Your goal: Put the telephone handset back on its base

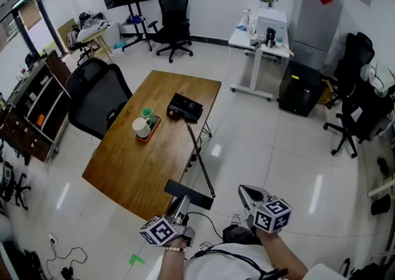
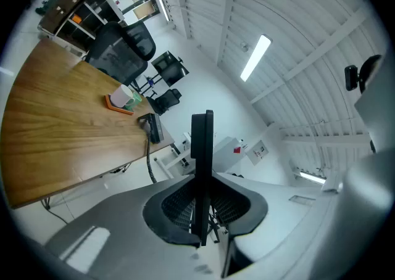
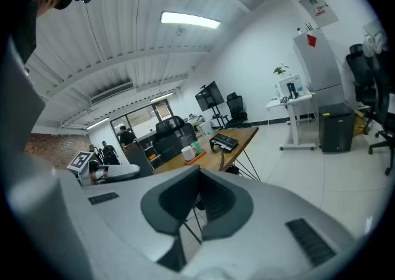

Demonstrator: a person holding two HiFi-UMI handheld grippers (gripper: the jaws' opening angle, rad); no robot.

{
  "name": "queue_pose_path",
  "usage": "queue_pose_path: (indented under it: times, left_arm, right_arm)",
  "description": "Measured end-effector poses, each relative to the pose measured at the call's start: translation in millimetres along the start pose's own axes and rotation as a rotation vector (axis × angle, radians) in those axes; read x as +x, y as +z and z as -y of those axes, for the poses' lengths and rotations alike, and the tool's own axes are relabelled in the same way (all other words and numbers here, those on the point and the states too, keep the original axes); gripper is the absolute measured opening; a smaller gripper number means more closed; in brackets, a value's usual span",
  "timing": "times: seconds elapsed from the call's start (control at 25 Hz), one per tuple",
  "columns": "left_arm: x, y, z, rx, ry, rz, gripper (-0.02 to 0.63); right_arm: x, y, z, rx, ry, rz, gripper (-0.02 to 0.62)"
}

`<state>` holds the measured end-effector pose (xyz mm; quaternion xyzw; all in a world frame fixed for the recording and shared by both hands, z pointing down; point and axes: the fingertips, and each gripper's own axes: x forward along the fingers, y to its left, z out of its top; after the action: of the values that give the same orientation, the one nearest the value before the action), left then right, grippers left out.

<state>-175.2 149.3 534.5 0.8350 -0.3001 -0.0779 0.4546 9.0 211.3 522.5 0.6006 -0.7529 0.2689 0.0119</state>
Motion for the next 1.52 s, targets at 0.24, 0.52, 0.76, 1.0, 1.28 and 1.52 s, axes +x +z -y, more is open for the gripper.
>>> queue_pose_path:
  times: [0.24, 0.52, 0.76, 1.0, 1.28, 1.52]
  left_arm:
    - [43.9, 10.6, 7.3, 0.001, 0.020, 0.031, 0.071]
    - [81.6, 25.0, 20.6, 0.007, 0.060, 0.095, 0.071]
    - [98.1, 27.0, 20.4, 0.006, 0.093, 0.120, 0.071]
    - [120.3, 34.6, 19.4, 0.001, 0.094, 0.137, 0.071]
    - [144.5, 48.3, 0.8, -0.027, 0.112, 0.138, 0.071]
    - [179.8, 75.2, -9.6, -0.029, 0.118, 0.143, 0.071]
  right_arm:
    - [17.5, 23.2, 39.6, 0.002, 0.031, -0.009, 0.005]
    - [26.2, 45.3, 85.2, -0.001, 0.073, -0.038, 0.005]
    - [36.7, 54.3, 103.3, 0.003, 0.106, -0.045, 0.005]
    - [58.0, 63.5, 115.6, -0.007, 0.132, -0.061, 0.005]
    - [87.7, 78.2, 127.9, -0.019, 0.143, -0.084, 0.005]
    - [124.7, 103.0, 145.5, -0.026, 0.152, -0.097, 0.005]
